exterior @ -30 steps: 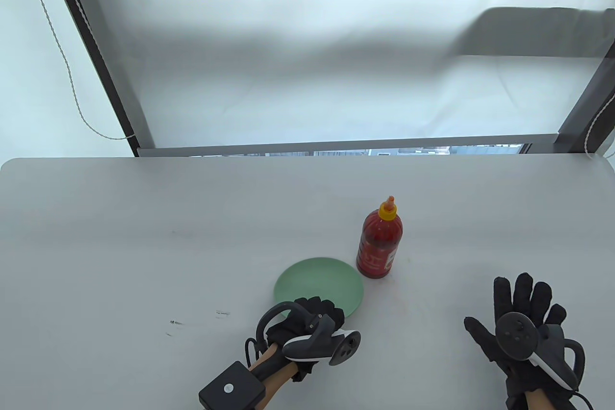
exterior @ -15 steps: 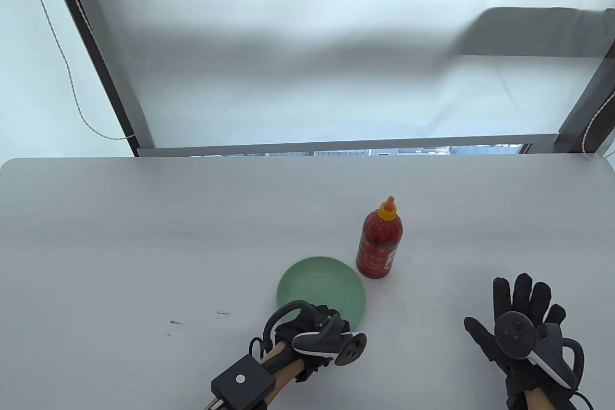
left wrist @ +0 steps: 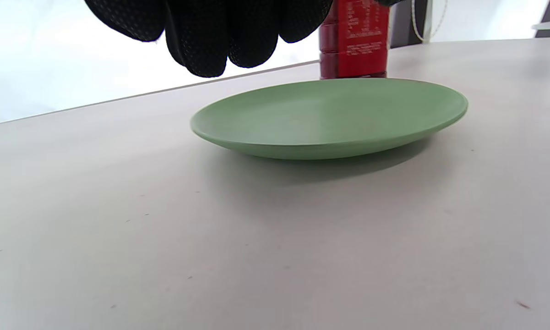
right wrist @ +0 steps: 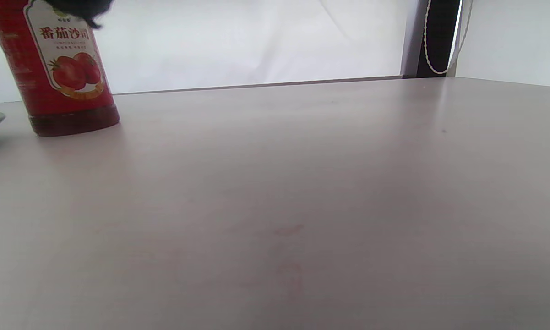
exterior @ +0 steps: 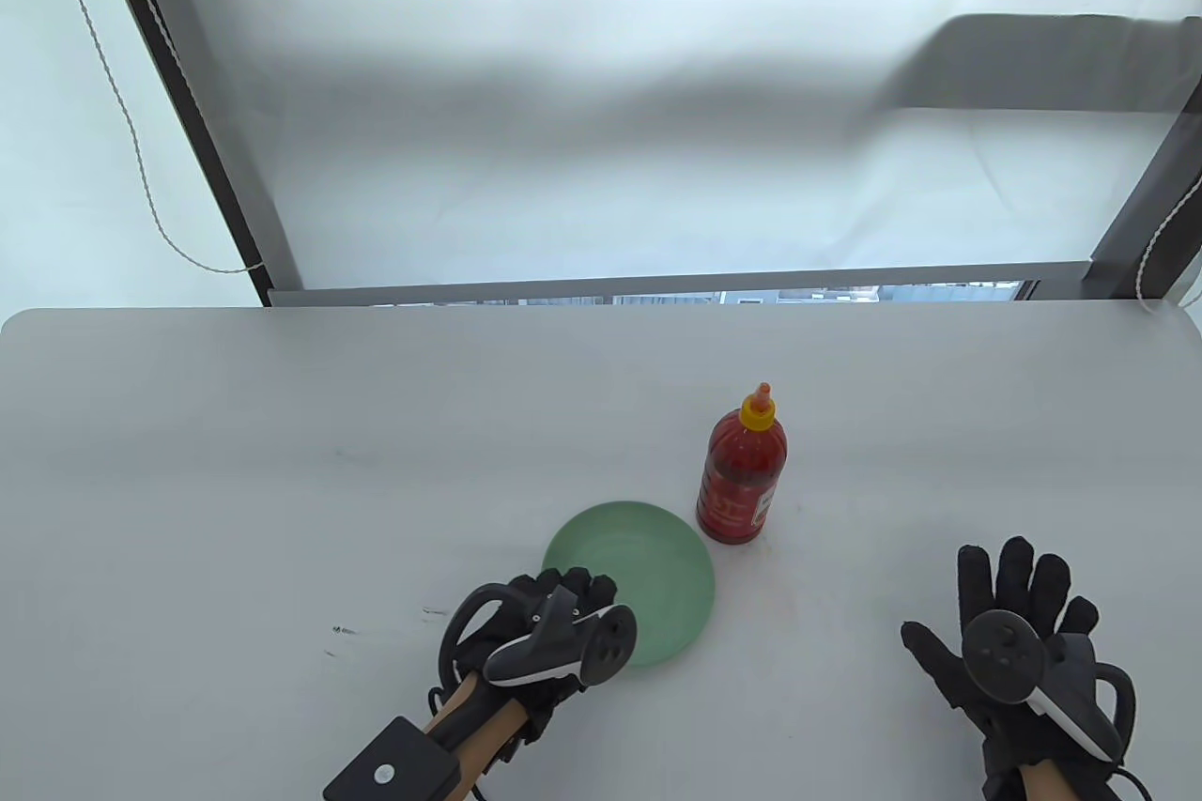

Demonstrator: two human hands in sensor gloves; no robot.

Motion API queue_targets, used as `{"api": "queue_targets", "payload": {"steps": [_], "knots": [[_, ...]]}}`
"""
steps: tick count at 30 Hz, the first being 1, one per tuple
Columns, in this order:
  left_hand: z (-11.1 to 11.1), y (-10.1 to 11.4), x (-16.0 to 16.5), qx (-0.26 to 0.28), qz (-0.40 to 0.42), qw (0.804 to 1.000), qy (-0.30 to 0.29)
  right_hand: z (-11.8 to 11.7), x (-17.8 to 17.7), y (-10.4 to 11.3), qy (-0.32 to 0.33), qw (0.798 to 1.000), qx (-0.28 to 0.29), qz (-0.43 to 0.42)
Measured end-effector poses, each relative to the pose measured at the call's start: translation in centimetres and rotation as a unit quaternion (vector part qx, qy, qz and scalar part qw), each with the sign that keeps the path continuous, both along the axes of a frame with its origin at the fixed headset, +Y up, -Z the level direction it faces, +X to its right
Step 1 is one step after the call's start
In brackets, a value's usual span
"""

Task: Squeeze ketchup bottle to draw patterns on plate

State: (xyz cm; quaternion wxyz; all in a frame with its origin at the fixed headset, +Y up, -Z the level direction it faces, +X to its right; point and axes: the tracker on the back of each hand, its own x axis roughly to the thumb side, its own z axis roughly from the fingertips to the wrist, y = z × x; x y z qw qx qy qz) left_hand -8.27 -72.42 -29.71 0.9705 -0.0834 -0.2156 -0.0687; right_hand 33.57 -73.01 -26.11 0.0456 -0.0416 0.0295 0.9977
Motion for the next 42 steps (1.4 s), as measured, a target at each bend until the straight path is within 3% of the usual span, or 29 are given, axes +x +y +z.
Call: {"api": "queue_targets", "payload": {"steps": [4, 12, 22, 27, 29, 31, 35, 42], "knots": [[0.7, 1.6, -4.3, 0.027, 0.054, 0.997, 0.049, 0.1, -0.2, 0.2, 0.002, 1.0, 0.004, -0.012], [2.5, 2.3, -10.1, 0.103, 0.029, 0.985, 0.137, -0.1, -0.3, -0.1, 0.009, 0.999, 0.009, -0.042], [1.5, 0.2, -14.1, 0.004, 0.006, 0.981, 0.191, -1.1, -2.6, -0.3, 0.038, 0.993, 0.01, -0.11], [1.0, 0.2, -14.6, 0.0, 0.031, 0.981, 0.193, -4.0, -5.4, 0.5, 0.055, 0.986, 0.025, -0.154], [1.0, 0.1, -14.6, 0.0, 0.029, 0.981, 0.192, -6.3, -6.7, 0.7, 0.049, 0.982, 0.034, -0.178], [1.1, -0.1, -14.6, -0.001, 0.026, 0.981, 0.19, -8.6, -7.8, 0.2, 0.028, 0.977, 0.057, -0.206], [1.1, -0.3, -14.6, -0.003, 0.019, 0.982, 0.19, -12.0, -10.2, -1.1, 0.023, 0.964, 0.023, -0.263], [1.1, -0.1, -14.7, -0.006, 0.029, 0.981, 0.19, -14.9, -12.5, -3.1, 0.011, 0.951, 0.028, -0.307]]}}
